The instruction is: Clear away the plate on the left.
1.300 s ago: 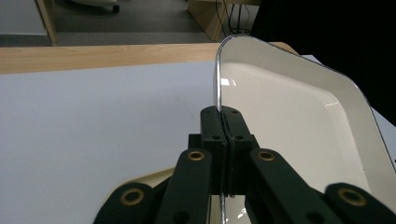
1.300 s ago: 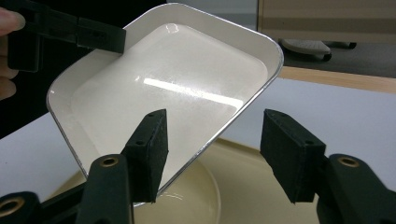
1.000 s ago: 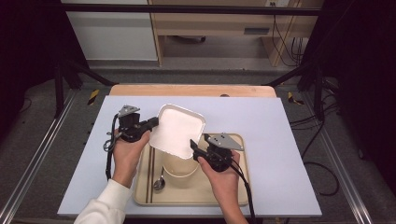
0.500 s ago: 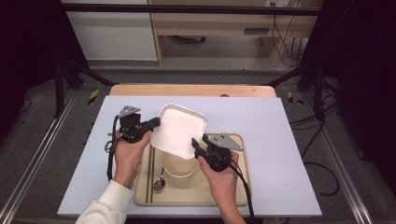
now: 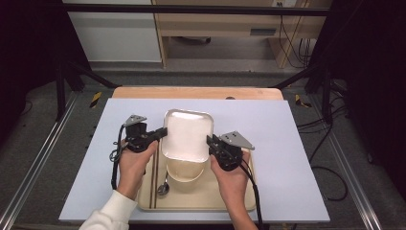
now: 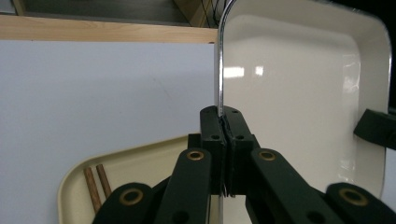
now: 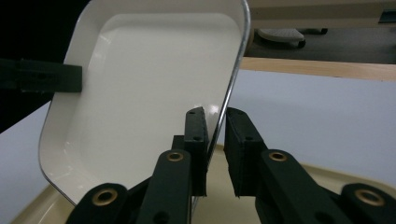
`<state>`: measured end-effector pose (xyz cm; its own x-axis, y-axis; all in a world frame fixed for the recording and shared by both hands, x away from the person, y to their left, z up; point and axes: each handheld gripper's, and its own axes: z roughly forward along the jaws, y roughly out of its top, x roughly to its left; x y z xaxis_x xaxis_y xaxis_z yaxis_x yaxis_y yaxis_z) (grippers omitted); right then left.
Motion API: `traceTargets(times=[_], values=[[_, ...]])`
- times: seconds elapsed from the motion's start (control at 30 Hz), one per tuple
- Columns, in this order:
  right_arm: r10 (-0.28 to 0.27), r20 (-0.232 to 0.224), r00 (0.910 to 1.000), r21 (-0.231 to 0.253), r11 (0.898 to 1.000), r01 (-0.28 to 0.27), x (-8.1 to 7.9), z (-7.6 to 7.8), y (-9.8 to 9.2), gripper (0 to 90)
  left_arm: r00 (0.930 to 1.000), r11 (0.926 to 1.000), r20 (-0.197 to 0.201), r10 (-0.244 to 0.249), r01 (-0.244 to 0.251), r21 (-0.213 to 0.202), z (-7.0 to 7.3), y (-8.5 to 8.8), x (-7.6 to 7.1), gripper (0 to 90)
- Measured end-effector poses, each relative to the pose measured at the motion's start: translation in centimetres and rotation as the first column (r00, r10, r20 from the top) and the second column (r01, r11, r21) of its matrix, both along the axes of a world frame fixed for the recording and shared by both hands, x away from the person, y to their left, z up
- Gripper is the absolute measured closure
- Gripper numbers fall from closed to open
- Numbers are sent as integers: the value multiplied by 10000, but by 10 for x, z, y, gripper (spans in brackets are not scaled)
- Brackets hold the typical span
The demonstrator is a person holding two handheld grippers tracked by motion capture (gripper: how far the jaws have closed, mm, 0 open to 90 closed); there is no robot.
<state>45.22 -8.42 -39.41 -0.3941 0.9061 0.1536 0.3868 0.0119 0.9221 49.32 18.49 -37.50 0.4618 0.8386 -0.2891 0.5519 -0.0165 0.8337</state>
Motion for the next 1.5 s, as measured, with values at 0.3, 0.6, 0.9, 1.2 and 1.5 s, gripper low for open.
traceTargets(times=[0.3,0.6,0.9,1.2,1.5], values=[[-59,22,10000,-168,9998,59,9,12,-10,872,9999,9998,36,-121,122,-167,-4,-6,-5,881],[-88,-323,9994,-88,9999,85,15,15,-19,889,9986,9990,391,-352,362,-265,-1,-12,-12,859],[104,-679,9976,-129,9999,-113,22,18,-28,892,9912,9977,1183,-587,544,394,2,-23,-15,669],[-83,-1475,9890,252,9996,122,34,19,-55,892,9571,9964,2843,-560,353,774,13,-20,-34,440],[-113,-2364,9716,383,9990,210,34,25,-94,892,9405,9857,3395,128,-689,1537,-6,24,-53,316]])
